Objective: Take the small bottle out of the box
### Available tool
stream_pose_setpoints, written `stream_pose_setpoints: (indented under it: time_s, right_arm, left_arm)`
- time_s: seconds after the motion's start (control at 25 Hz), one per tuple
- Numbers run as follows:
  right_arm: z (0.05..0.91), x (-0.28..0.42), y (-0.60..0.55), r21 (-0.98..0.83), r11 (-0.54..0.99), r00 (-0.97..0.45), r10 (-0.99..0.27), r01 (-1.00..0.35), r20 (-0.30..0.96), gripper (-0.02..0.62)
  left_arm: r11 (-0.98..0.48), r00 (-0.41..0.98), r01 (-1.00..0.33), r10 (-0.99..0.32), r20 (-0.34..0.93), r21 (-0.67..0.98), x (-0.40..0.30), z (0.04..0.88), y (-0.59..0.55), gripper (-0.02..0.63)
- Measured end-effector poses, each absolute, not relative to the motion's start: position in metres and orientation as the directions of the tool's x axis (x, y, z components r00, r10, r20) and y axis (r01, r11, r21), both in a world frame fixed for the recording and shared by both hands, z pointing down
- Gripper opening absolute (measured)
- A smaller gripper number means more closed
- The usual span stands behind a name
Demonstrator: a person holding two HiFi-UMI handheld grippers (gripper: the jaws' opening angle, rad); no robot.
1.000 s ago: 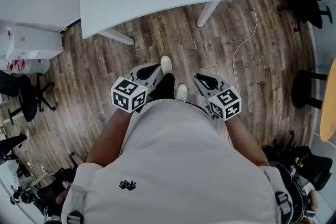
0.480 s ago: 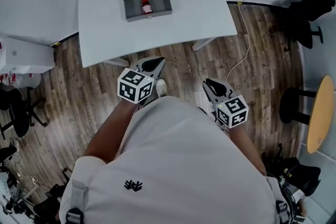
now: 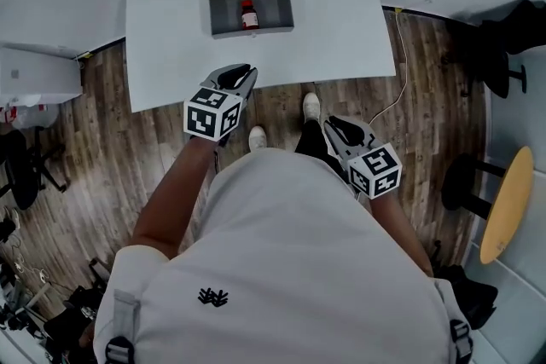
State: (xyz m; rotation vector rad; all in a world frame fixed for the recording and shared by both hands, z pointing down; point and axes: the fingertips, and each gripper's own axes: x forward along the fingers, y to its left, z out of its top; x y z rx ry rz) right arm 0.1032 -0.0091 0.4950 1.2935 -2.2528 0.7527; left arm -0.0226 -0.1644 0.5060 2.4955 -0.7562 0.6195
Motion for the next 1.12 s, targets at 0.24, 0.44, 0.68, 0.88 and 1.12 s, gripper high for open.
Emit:
stream_pose_setpoints:
  time_s: [0.24, 0.44, 0.68, 0.88, 1.12]
  right_arm:
    - [0.496, 0.128, -0.064, -0.255, 0.494, -0.540, -0.607, -0.831, 0.583, 0.052]
    - [0.495, 0.159, -0.110, -0.254, 0.587, -0.609, -0.549, -0.769, 0.573, 0.052]
    - [0.502, 0.198, -0.151, -0.287, 0.630, -0.660, -0.501, -0.721, 0.560, 0.052]
    - [0.513, 0.225, -0.166, -0.330, 0.637, -0.689, -0.467, -0.697, 0.555, 0.052]
    - [0.525, 0.249, -0.181, -0.372, 0.639, -0.714, -0.432, -0.674, 0.551, 0.052]
  left_arm:
    - [-0.669, 0.668, -0.696, -0.470, 0.577, 0.260, -0.014, 0.515, -0.222, 0.061]
    - [-0.578, 0.578, -0.779, -0.510, 0.637, 0.244, -0.003, 0.532, -0.267, 0.115]
    - [-0.497, 0.463, -0.845, -0.496, 0.735, 0.197, 0.003, 0.564, -0.300, 0.178]
    - [-0.435, 0.368, -0.887, -0.465, 0.805, 0.154, 0.005, 0.593, -0.318, 0.239]
    - [-0.356, 0.254, -0.929, -0.412, 0.875, 0.102, -0.002, 0.621, -0.331, 0.273]
